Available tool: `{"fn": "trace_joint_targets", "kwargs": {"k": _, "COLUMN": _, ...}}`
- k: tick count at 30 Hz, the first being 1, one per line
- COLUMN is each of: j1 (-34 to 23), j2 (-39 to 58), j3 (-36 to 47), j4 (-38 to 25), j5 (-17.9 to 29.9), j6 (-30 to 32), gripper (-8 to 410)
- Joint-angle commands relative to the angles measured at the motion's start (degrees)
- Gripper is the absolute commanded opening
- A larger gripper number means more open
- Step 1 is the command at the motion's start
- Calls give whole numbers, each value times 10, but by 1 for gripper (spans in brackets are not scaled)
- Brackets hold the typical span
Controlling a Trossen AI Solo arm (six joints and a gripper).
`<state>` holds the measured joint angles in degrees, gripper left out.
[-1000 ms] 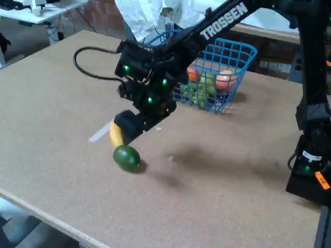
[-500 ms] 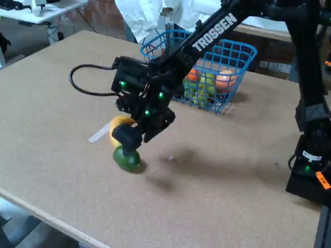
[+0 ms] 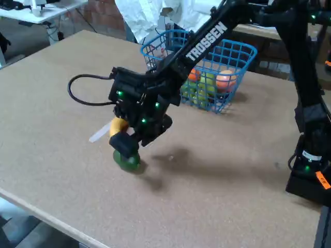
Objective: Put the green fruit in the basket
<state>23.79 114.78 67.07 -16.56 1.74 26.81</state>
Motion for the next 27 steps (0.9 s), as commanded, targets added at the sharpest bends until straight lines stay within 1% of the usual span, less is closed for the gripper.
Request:
{"fn": "trace_joint_targets", "kwargs": {"k": 1, "j1": 0, "j2": 9, "j3": 0, "j4": 16, "j5": 4, "j6": 2, "gripper": 401}}
{"fn": "trace_joint_targets", "kwargs": {"k": 13, "j1": 0, "j2": 46, "j3": 0, "j4": 75, "j5": 13, "j6": 0, "gripper": 400}}
{"fn": "trace_joint_targets", "kwargs": {"k": 21, "j1": 0, "j2": 49, "j3": 0, "j4": 102, "j5": 14, "j6": 0, "gripper": 399}}
{"fn": "trace_joint_targets", "kwargs": {"k": 24, "j1": 1, "j2": 49, "j3": 0, "j4": 111, "j5": 14, "j6": -1, "gripper": 387}}
{"fn": "trace_joint_targets", "kwargs": {"k": 27, "j1": 3, "j2": 49, "j3": 0, "j4": 117, "j5": 17, "j6": -1, "gripper": 357}}
